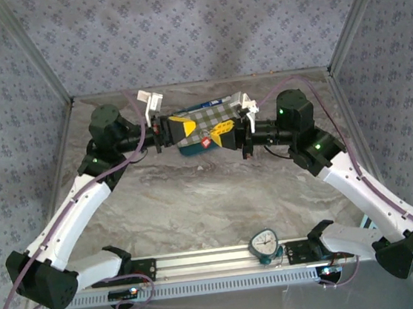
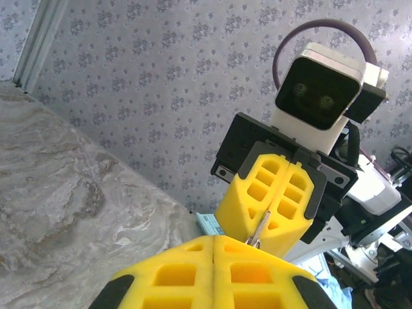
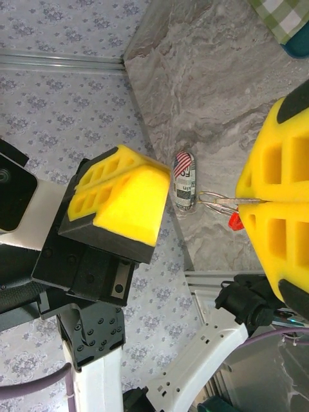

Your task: Remove the keys from the keyring

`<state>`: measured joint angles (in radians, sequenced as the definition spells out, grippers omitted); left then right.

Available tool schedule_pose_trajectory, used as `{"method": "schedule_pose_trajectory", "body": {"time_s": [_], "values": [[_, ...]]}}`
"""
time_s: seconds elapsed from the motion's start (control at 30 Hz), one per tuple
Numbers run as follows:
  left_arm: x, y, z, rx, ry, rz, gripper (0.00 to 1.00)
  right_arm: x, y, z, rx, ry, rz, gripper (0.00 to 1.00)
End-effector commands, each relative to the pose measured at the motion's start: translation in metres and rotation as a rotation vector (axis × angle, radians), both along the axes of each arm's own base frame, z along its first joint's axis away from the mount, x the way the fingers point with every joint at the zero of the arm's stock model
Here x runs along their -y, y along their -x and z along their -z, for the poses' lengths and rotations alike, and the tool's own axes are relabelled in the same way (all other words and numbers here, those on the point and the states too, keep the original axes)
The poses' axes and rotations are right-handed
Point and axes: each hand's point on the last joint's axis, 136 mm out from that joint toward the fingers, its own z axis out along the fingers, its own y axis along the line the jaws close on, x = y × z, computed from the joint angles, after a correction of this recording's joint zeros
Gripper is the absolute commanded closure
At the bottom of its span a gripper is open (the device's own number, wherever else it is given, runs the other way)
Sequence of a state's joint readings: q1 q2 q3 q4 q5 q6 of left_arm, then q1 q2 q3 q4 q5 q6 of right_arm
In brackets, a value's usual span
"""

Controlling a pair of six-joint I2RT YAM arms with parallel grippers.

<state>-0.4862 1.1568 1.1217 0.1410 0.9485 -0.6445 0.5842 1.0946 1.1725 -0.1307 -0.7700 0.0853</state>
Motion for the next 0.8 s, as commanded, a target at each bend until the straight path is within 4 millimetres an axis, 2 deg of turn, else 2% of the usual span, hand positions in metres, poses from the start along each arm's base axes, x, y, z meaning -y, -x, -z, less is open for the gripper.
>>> {"method": "schedule_pose_trajectory", "body": {"time_s": [0.0,0.13,0.2,0.4,0.63,0.77], "values": [[-0.007,0.008,-0.017,0.067,0.034,-0.022,0.83,0.004,0.003,-0.008,0.037,-0.006,0.004,1.00],[-0.008,0.011,-0.017,0.073,0.024,-0.014,0.76,0.003,0.003,-0.004,0.019,0.005,0.000,1.00],[-0.006,0.013,-0.018,0.073,0.024,0.005,0.72,0.003,0.004,-0.016,0.034,-0.007,-0.005,1.00],[0.002,0.021,-0.019,0.075,0.008,0.063,0.62,0.001,0.005,-0.017,0.020,-0.007,-0.018,1.00],[0.010,0.027,-0.015,0.072,-0.007,0.103,0.61,-0.001,0.005,-0.017,0.014,-0.006,-0.026,1.00],[0.012,0.027,-0.015,0.073,-0.010,0.111,0.64,-0.001,0.005,-0.017,0.013,-0.003,-0.028,1.00]]}}
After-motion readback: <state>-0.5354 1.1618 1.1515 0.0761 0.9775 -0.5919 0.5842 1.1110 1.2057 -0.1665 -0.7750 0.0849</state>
